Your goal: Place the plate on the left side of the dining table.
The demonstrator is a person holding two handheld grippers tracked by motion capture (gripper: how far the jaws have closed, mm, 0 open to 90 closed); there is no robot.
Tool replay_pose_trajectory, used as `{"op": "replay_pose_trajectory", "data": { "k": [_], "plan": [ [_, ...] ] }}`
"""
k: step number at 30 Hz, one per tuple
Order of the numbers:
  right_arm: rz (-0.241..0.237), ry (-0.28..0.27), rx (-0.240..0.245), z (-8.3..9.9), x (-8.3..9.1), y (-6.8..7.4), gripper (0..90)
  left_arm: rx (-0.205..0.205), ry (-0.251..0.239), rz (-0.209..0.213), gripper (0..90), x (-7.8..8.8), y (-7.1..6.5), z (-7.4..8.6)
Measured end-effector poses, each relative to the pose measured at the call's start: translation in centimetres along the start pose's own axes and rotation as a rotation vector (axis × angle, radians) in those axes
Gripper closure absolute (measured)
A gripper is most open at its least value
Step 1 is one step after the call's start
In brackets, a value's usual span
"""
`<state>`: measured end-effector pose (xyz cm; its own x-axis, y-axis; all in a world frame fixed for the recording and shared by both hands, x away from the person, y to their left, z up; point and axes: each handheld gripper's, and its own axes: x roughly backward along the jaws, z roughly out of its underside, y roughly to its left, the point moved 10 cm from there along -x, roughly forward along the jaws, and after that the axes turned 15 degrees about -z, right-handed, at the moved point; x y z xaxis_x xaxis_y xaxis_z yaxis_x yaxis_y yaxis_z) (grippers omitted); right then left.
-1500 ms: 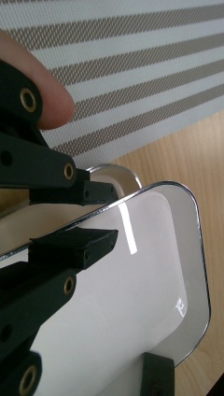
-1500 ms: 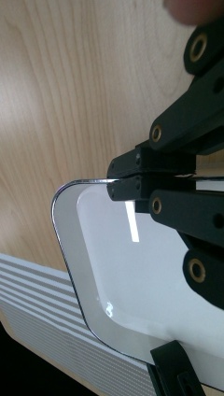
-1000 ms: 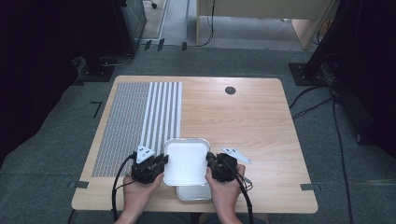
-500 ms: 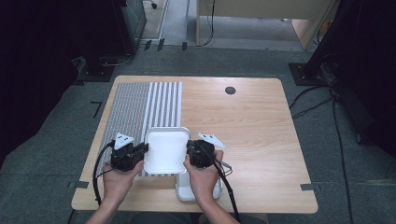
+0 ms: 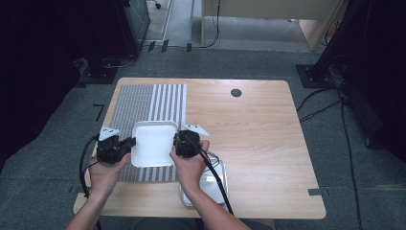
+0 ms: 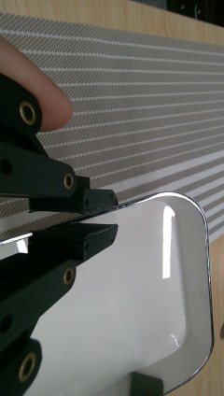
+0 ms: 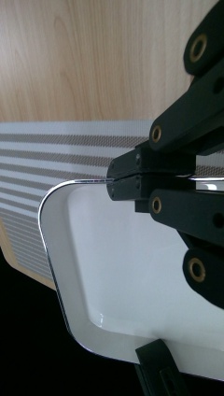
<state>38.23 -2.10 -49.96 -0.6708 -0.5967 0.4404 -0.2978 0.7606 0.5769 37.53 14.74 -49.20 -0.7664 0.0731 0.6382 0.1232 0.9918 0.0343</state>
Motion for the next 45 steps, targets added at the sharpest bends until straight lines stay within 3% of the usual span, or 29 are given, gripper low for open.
{"op": "replay_pose_trajectory", "data": {
  "k": [4,8,13,18,24,29,35,41,45],
  "plan": [
    [-0.014,0.013,-0.024,0.0,-1.2,0.3,89.7,0.000,0.007,-0.013,84.3,-0.6,1.0,-0.4],
    [-0.010,0.041,-0.052,-0.1,-3.5,0.4,89.7,0.002,0.022,-0.046,85.2,-2.3,2.4,-0.9],
    [0.010,0.063,-0.056,-0.6,-5.7,0.2,89.6,0.027,0.041,-0.063,85.9,-3.8,3.3,-1.2],
    [0.010,0.078,-0.081,-0.8,-8.0,0.2,89.5,0.082,0.048,-0.079,87.8,-5.5,4.9,-2.0],
    [0.030,0.085,-0.103,-0.8,-10.2,0.0,89.3,0.105,0.070,-0.102,88.9,-7.3,6.1,-2.5],
    [0.067,0.085,-0.097,-1.0,-11.6,-0.7,88.6,0.108,0.089,-0.119,89.1,-9.0,6.1,-2.7],
    [0.095,0.096,-0.104,-1.1,-13.3,-2.5,88.1,0.114,0.128,-0.123,89.0,-11.2,5.7,-2.6],
    [0.127,0.085,-0.129,-1.1,-14.0,-3.3,88.9,0.165,0.171,-0.118,88.6,-13.2,5.7,-2.2],
    [0.128,0.079,-0.108,-1.6,-14.2,-3.7,89.2,0.157,0.182,-0.117,87.3,-13.9,5.5,-1.8]
  ]
}}
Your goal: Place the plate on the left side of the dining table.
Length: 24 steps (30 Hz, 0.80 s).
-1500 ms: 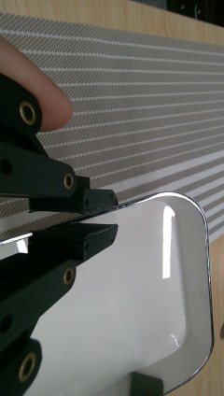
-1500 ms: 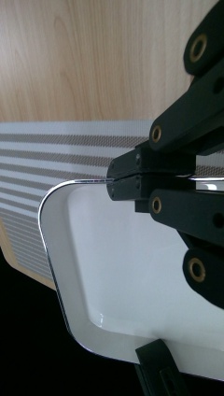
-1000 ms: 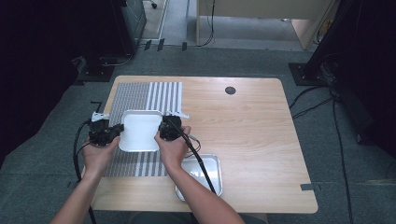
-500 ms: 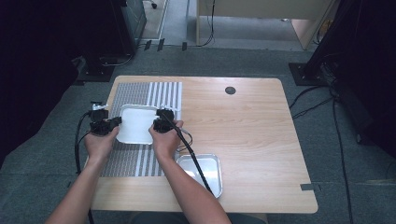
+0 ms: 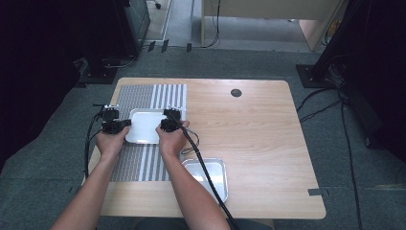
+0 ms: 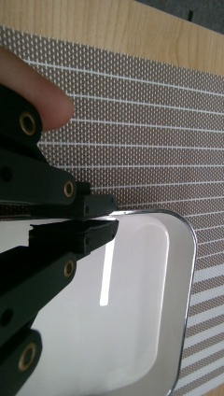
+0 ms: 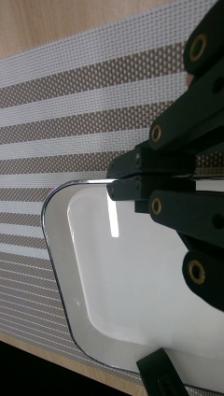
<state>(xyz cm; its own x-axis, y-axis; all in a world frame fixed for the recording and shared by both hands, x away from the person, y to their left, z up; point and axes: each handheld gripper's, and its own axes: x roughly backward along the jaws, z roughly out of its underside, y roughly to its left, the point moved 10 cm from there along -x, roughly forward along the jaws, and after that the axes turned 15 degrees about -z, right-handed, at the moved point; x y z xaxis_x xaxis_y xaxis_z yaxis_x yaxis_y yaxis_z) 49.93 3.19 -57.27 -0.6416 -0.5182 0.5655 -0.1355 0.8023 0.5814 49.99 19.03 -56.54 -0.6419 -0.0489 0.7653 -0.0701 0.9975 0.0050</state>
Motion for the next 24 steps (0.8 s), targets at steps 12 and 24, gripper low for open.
{"op": "replay_pose_trajectory", "data": {
  "k": [12,24],
  "plan": [
    [-0.042,-0.007,-0.012,-0.11,-0.81,-0.14,88.4,0.038,0.010,-0.021,87.3,-0.81,0.34,-0.06],
    [-0.097,-0.019,-0.020,-0.66,-0.38,-0.31,60.4,0.049,-0.017,-0.002,57.4,-0.23,0.84,-0.30]
  ]
}}
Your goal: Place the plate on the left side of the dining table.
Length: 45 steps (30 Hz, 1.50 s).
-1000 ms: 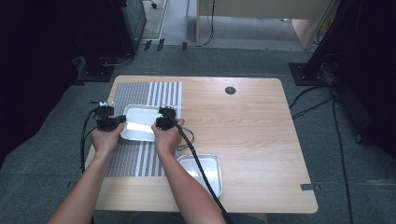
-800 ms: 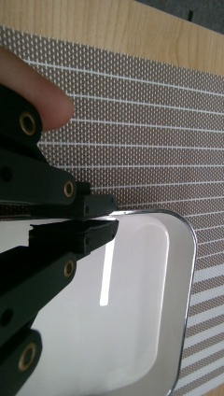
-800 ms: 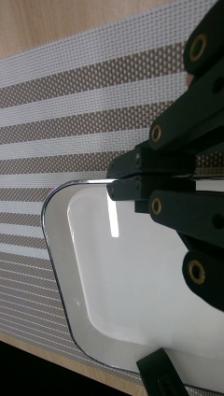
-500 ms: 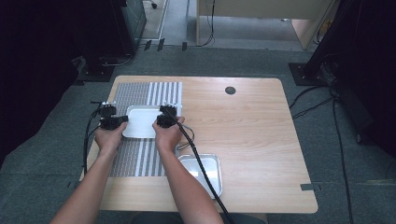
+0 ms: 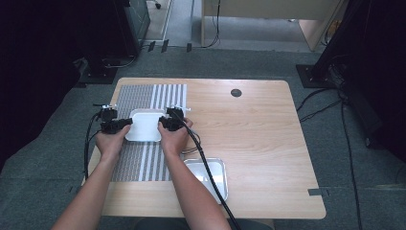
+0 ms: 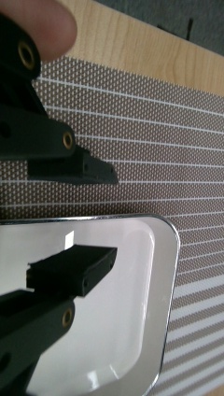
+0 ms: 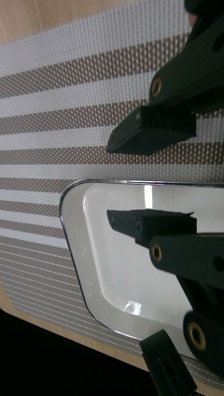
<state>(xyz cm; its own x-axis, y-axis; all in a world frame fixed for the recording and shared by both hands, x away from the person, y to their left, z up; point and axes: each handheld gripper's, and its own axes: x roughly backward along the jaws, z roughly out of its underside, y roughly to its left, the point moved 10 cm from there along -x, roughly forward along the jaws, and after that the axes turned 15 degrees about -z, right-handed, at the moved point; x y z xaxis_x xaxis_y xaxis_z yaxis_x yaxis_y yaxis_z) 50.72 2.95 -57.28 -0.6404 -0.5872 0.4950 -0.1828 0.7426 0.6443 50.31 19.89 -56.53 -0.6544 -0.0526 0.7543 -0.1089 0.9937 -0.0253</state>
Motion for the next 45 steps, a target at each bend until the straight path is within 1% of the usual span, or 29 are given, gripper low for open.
{"op": "replay_pose_trajectory", "data": {
  "k": [1,2,3,5,7,9,10,14,16,18,19,21,23,24,25,26,27,29,31,32,33,34,36,37,40,41,42,44,45],
  "plan": [
    [0.000,0.000,0.000,0.0,0.0,0.0,60.4,0.000,0.000,0.000,54.8,0.0,0.0,0.0],
    [0.000,-0.011,0.026,-0.4,0.4,0.0,54.0,0.006,0.002,0.019,50.3,0.2,0.0,0.0],
    [0.010,-0.018,0.046,-0.6,0.7,-0.1,53.0,0.014,-0.004,0.042,46.0,0.6,-0.1,0.0],
    [0.020,-0.020,0.087,-0.8,1.2,0.0,50.2,0.019,-0.016,0.062,33.6,1.2,-0.3,0.0],
    [0.025,-0.043,0.119,-1.3,1.8,0.1,48.7,0.016,-0.027,0.082,21.5,1.8,-0.6,0.0],
    [0.025,-0.058,0.137,-1.7,2.4,0.5,45.7,0.009,-0.049,0.101,15.1,2.5,-0.9,-0.1],
    [0.019,-0.061,0.148,-1.9,2.7,0.7,44.6,0.004,-0.058,0.100,12.6,2.8,-1.0,-0.2],
    [-0.025,-0.037,0.172,-2.2,3.9,1.4,42.4,-0.007,-0.094,0.113,9.4,4.2,-1.2,-0.5],
    [-0.052,-0.017,0.176,-2.3,4.4,1.8,37.0,-0.020,-0.105,0.112,9.4,4.9,-1.3,-0.5],
    [-0.047,0.006,0.183,-2.3,5.1,1.8,30.9,-0.027,-0.111,0.116,9.3,5.4,-1.4,-0.5],
    [-0.054,0.022,0.203,-2.3,5.4,1.9,28.2,-0.030,-0.112,0.117,9.3,5.6,-1.4,-0.4],
    [-0.066,0.028,0.217,-2.3,5.8,2.1,26.8,-0.034,-0.115,0.120,9.3,5.9,-1.5,-0.3],
    [-0.106,0.020,0.248,-2.5,7.2,2.5,25.2,-0.028,-0.135,0.122,9.4,6.6,-1.5,-0.2],
    [-0.112,0.017,0.257,-2.6,7.6,2.6,24.9,-0.027,-0.145,0.123,9.3,6.8,-1.5,-0.2],
    [-0.112,0.017,0.257,-2.6,7.6,2.6,24.9,-0.027,-0.145,0.123,9.3,6.8,-1.5,-0.2],
    [-0.115,0.019,0.278,-2.7,8.5,2.6,24.1,-0.031,-0.174,0.125,9.3,7.5,-1.5,-0.1],
    [-0.112,0.017,0.285,-2.8,8.8,2.5,24.2,-0.031,-0.187,0.127,9.4,7.8,-1.6,-0.1],
    [-0.102,0.017,0.308,-3.0,9.5,2.3,24.1,-0.024,-0.193,0.144,9.4,8.3,-1.8,0.2],
    [-0.105,0.015,0.309,-3.0,9.9,2.3,24.1,-0.028,-0.195,0.149,9.3,8.6,-1.8,0.3],
    [-0.112,0.020,0.322,-3.0,10.6,2.1,23.7,-0.023,-0.205,0.162,9.4,9.3,-2.1,0.4],
    [-0.112,0.020,0.322,-3.0,10.6,2.1,23.7,-0.023,-0.205,0.162,9.4,9.3,-2.1,0.4],
    [-0.115,0.020,0.331,-2.9,11.4,2.0,23.7,-0.029,-0.215,0.176,9.4,10.0,-2.3,0.6],
    [-0.118,0.021,0.336,-2.9,11.7,1.9,23.7,-0.033,-0.225,0.189,9.4,10.5,-2.5,0.7],
    [-0.120,0.022,0.345,-2.8,12.5,1.8,23.6,-0.054,-0.243,0.208,9.4,11.1,-3.0,1.0],
    [-0.113,0.022,0.369,-2.6,13.7,1.4,23.7,-0.069,-0.259,0.226,9.4,12.1,-3.6,1.6],
    [-0.113,0.022,0.369,-2.6,13.7,1.4,23.7,-0.069,-0.259,0.226,9.4,12.1,-3.6,1.6],
    [-0.101,0.017,0.389,-2.4,14.3,1.1,23.8,-0.075,-0.264,0.233,9.4,12.7,-3.9,2.0],
    [-0.106,0.018,0.393,-2.2,15.0,0.9,23.8,-0.078,-0.265,0.238,9.4,13.0,-4.0,2.2],
    [-0.108,0.016,0.392,-2.1,15.4,0.8,23.8,-0.077,-0.271,0.245,9.4,13.6,-4.3,2.6]
  ]
}}
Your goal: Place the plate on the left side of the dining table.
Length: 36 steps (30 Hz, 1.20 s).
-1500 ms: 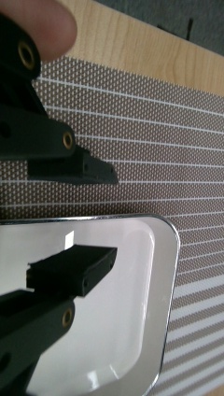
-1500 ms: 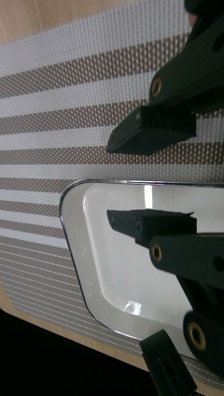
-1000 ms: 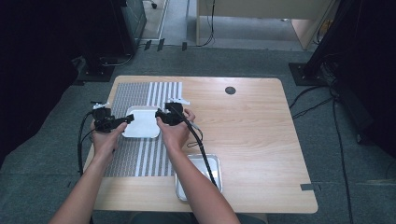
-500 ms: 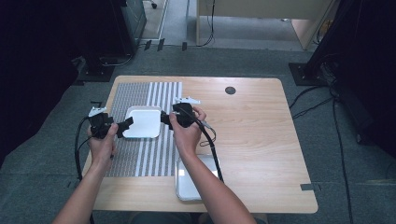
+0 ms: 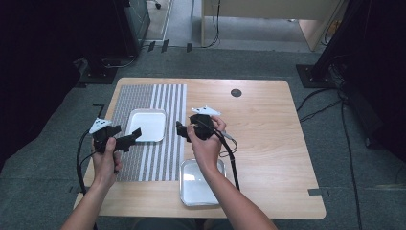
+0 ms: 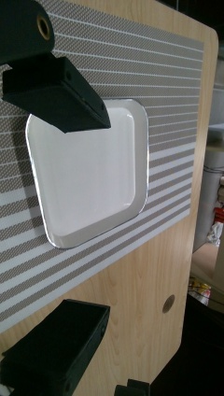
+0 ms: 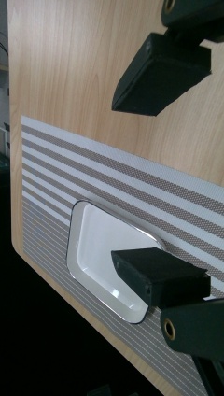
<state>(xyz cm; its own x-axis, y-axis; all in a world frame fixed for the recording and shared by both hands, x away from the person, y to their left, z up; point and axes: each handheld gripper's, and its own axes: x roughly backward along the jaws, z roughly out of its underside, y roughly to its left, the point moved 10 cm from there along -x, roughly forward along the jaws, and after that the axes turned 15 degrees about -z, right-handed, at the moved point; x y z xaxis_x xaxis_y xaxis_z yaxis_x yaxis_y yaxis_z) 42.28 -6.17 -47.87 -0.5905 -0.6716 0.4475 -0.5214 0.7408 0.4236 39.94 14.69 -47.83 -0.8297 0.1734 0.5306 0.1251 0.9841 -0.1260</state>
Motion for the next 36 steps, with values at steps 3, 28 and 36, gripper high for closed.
{"op": "replay_pose_trajectory", "data": {
  "k": [3,28,36],
  "plan": [
    [0.006,-0.006,0.023,0.4,1.3,0.0,23.8,-0.017,0.005,-0.002,9.4,0.8,-0.6,0.4],
    [0.050,-0.052,0.063,4.9,9.9,-1.8,23.7,-0.039,-0.054,-0.008,9.6,5.8,-3.0,5.7],
    [0.114,-0.063,0.091,7.0,12.4,-3.6,23.8,-0.060,-0.055,-0.020,9.6,6.1,-2.9,7.8]
  ]
}}
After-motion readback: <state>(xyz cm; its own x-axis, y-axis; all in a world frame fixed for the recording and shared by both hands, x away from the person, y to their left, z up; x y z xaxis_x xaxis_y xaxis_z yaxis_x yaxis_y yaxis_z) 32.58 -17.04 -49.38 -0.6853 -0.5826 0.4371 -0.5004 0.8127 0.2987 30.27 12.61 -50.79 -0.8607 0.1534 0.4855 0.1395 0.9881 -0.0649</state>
